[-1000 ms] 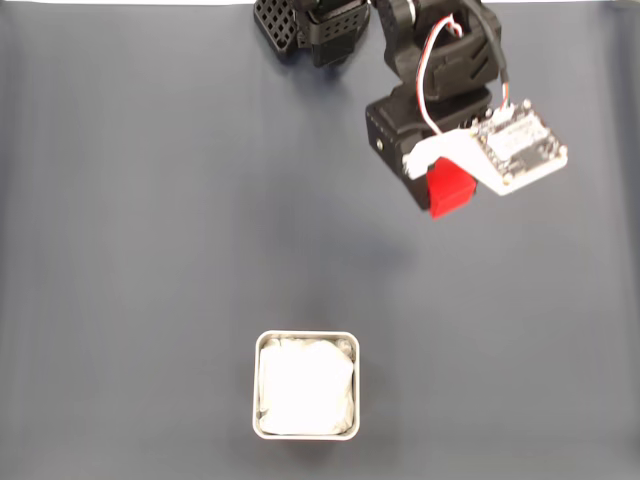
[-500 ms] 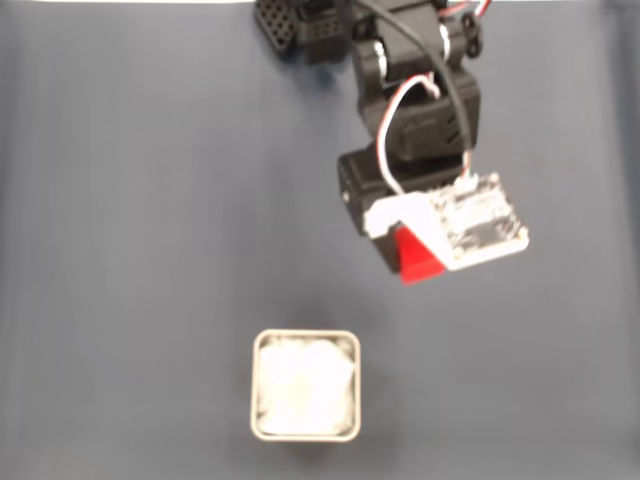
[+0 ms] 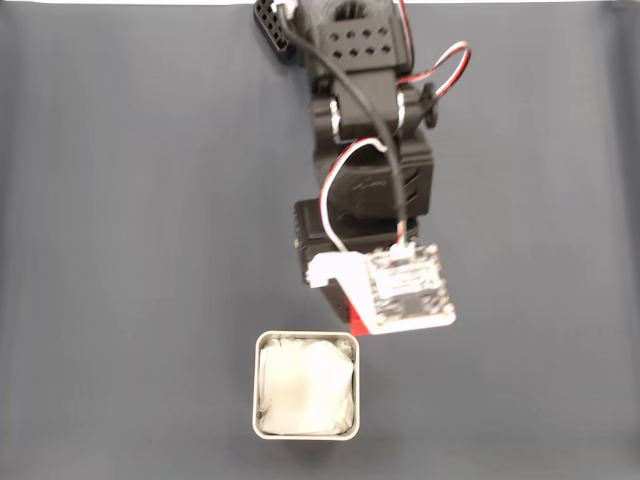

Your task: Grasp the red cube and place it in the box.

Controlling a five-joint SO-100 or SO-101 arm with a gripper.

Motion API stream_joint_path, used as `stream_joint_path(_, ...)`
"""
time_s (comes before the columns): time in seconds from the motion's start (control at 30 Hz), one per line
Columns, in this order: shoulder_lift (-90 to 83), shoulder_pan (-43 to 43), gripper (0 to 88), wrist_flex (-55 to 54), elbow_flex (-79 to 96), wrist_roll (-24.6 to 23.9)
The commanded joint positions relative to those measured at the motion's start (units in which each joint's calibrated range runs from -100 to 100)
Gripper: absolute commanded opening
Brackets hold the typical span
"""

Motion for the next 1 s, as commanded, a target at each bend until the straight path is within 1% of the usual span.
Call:
stream_joint_path(0.0,0.5,1.7,4.1,-1.8,-4.5,-0.4)
stream_joint_path(0.47,9.2,5.0,4.1,-2.2,-14.5,-1.5)
stream_joint_path(0.97,15.0,7.1,4.2,-2.3,-20.1,-1.8)
